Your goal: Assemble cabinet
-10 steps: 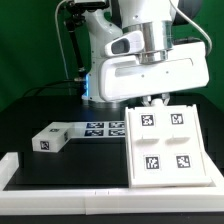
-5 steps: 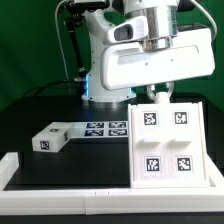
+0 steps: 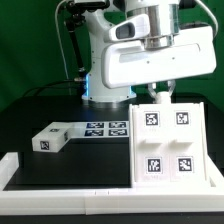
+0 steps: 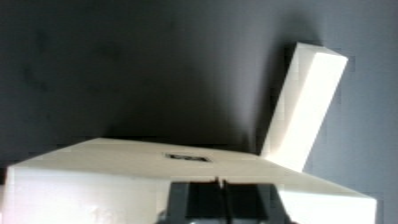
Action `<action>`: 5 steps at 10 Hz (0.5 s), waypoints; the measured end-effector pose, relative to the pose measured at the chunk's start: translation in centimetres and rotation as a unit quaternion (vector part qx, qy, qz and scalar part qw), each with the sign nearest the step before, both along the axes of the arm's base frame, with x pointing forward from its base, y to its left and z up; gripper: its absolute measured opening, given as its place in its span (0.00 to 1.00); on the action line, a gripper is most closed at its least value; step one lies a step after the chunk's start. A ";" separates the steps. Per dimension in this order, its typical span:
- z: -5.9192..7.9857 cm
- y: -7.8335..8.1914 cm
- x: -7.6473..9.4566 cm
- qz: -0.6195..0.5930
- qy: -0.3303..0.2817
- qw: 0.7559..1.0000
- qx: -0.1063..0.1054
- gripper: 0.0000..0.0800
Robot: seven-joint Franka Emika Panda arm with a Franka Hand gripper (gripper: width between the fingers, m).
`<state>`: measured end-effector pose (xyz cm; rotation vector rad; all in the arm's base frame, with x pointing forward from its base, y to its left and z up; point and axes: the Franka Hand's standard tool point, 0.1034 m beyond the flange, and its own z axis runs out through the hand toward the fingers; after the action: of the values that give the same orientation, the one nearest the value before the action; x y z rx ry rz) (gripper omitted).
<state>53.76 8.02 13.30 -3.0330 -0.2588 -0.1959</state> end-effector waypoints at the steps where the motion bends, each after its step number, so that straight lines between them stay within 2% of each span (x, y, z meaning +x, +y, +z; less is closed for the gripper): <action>1: 0.4 0.0 0.3 0.001 0.006 1.000 0.000 0.00; 3: 1.3 0.1 1.0 0.002 0.012 1.000 0.001 0.00; 5: 1.1 0.2 1.0 0.001 0.013 1.000 0.001 0.00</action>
Offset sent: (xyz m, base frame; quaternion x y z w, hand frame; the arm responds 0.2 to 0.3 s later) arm 0.0069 -0.0019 0.0066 -0.0039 -0.0083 -0.0130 0.9999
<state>54.75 8.24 14.39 -3.0310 -0.2605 -0.1555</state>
